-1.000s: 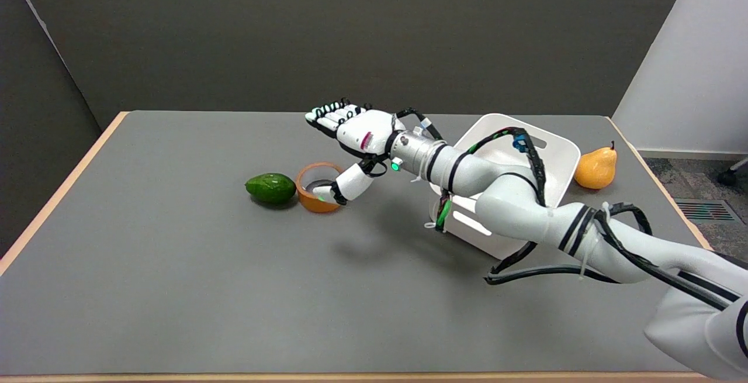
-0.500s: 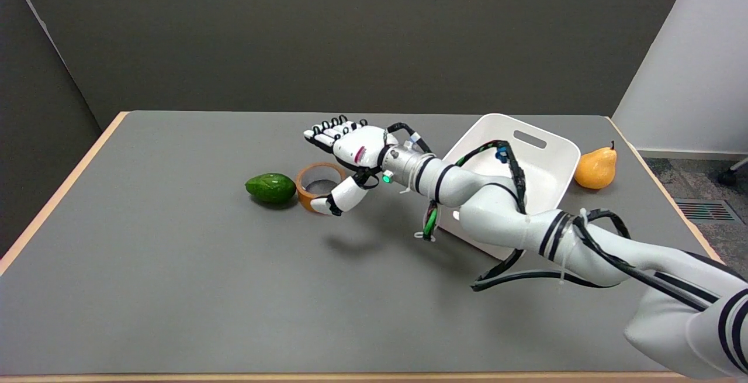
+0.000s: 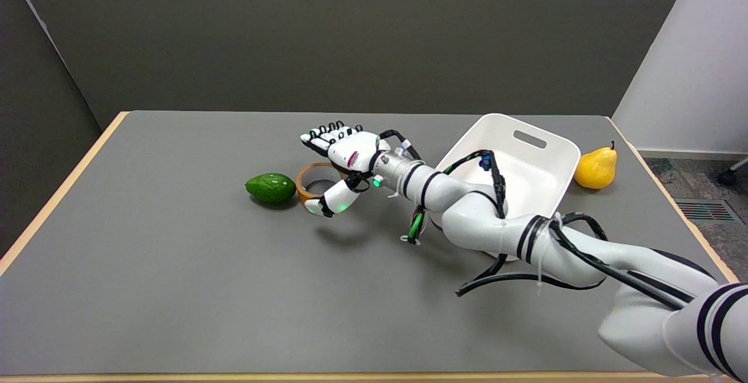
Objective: Pick up yellow tape.
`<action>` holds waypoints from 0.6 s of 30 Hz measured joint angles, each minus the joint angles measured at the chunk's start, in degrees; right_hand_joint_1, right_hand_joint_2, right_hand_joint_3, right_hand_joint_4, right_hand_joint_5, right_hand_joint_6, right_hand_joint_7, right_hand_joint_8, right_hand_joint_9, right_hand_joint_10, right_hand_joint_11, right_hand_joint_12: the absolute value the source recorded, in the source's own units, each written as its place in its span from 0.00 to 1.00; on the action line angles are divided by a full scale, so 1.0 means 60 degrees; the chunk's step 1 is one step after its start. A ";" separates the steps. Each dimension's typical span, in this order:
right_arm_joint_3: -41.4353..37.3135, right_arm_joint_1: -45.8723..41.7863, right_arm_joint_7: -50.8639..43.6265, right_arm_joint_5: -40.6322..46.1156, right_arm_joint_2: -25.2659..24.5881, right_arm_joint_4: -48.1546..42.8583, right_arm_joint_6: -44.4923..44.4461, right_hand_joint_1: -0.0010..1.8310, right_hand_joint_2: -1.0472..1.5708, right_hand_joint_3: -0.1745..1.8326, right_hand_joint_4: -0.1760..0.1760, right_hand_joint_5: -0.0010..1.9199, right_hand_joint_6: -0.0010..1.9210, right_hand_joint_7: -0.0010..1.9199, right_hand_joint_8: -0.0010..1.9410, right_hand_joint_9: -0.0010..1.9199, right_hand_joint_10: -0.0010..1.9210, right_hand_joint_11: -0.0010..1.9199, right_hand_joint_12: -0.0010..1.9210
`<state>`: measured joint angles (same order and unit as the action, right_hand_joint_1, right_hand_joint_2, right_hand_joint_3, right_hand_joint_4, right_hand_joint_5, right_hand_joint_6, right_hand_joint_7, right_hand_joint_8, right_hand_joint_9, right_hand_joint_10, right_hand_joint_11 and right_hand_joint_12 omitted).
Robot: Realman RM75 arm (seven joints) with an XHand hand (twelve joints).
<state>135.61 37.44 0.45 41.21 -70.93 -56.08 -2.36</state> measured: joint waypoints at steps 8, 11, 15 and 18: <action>0.0122 0.0125 0.0009 -0.0002 -0.0300 0.0589 -0.0212 0.19 0.58 0.54 0.52 0.00 0.04 0.00 0.05 0.00 0.12 0.00 0.25; 0.0161 0.0145 0.0012 0.0000 -0.0381 0.0769 -0.0266 0.20 0.59 0.53 0.51 0.00 0.07 0.00 0.10 0.00 0.18 0.00 0.29; 0.0194 0.0159 0.0014 -0.0006 -0.0456 0.0913 -0.0325 0.24 0.59 0.55 0.49 0.03 0.07 0.04 0.12 0.01 0.25 0.00 0.40; 0.0218 0.0167 0.0015 -0.0012 -0.0499 0.0997 -0.0386 0.27 0.61 0.57 0.45 0.03 0.12 0.06 0.16 0.03 0.29 0.00 0.46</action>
<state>136.92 38.45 0.54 41.14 -73.92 -50.10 -4.67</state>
